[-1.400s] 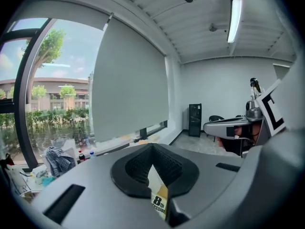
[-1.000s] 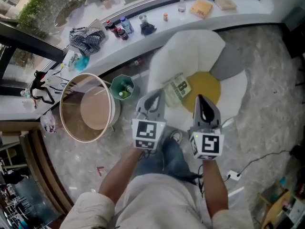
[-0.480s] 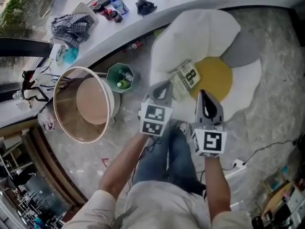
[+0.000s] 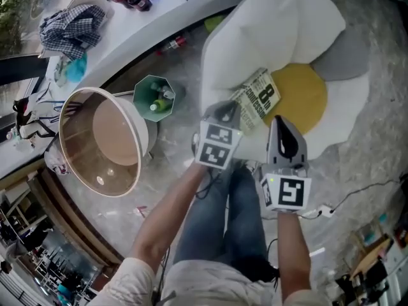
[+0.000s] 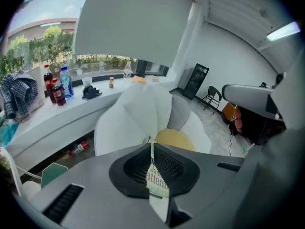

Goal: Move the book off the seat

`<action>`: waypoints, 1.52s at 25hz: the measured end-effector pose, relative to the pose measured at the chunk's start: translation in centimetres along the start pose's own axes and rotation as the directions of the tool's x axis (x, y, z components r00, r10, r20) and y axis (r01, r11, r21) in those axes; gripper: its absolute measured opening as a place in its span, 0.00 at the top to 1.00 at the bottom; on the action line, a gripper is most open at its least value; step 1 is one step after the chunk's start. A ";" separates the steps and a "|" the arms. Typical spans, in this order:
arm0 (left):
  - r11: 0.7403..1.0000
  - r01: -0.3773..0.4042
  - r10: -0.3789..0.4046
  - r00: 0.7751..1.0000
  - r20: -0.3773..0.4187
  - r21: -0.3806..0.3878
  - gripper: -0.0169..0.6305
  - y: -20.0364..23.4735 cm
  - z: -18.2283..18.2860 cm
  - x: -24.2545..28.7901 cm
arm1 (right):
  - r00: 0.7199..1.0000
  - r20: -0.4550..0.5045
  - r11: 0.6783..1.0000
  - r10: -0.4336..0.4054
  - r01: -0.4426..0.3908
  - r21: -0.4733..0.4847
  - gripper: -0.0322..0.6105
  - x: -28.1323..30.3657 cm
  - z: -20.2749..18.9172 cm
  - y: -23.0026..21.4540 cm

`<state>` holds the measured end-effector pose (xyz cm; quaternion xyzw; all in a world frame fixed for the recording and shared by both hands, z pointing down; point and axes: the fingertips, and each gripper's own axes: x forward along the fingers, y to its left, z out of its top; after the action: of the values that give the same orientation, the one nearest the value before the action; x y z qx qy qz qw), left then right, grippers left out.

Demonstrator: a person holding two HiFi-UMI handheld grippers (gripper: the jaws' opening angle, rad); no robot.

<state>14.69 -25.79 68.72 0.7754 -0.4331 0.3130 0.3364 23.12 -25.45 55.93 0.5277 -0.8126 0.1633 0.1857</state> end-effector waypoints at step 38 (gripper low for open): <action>0.958 0.282 -0.271 0.838 -0.473 -0.050 0.59 2.7 -10.1 19.9 | 0.992 -0.122 0.995 -0.004 0.016 0.100 0.95 7.2 -10.9 -1.0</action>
<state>18.92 -28.02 90.70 0.7326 -0.2175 0.4462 0.4656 22.81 -26.54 68.95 0.5296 -0.7878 0.2349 0.2090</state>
